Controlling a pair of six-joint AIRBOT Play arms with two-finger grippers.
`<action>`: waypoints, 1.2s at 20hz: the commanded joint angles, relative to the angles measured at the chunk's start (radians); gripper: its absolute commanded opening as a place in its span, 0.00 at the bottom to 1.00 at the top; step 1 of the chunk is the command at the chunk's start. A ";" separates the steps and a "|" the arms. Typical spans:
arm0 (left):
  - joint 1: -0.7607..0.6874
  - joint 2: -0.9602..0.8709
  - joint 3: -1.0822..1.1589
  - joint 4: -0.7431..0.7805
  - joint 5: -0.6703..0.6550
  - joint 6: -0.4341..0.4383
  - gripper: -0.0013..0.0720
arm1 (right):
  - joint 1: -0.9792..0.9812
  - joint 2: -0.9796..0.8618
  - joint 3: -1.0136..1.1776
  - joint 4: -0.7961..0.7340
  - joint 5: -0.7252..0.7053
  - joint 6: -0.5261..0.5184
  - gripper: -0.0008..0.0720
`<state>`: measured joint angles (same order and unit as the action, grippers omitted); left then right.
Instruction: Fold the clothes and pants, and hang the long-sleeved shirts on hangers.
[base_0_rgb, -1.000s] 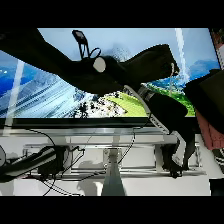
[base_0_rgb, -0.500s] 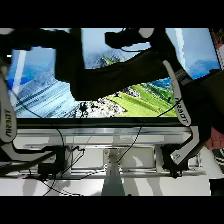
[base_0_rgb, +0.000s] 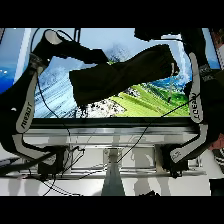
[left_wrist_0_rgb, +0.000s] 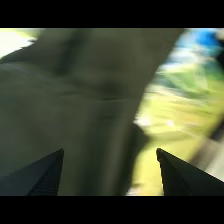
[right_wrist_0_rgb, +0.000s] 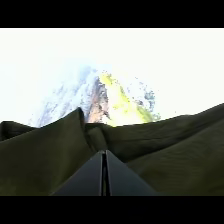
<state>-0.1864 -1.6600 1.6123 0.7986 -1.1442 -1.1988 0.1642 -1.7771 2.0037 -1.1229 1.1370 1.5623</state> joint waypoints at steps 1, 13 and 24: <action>0.168 0.024 -0.001 0.112 -0.081 -0.080 0.86 | -0.020 0.003 0.001 -0.043 0.021 -0.017 0.06; 0.436 0.345 -0.929 -0.252 0.236 0.236 0.86 | -0.020 0.002 0.001 -0.052 -0.011 -0.057 0.05; 0.274 0.224 -0.820 -0.461 0.323 0.456 0.04 | 0.014 -0.018 -0.089 -0.053 -0.012 -0.057 0.06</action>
<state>0.1036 -1.4326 0.7254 0.3756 -0.7887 -0.8177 0.1585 -1.7836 1.9545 -1.1767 1.1248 1.5047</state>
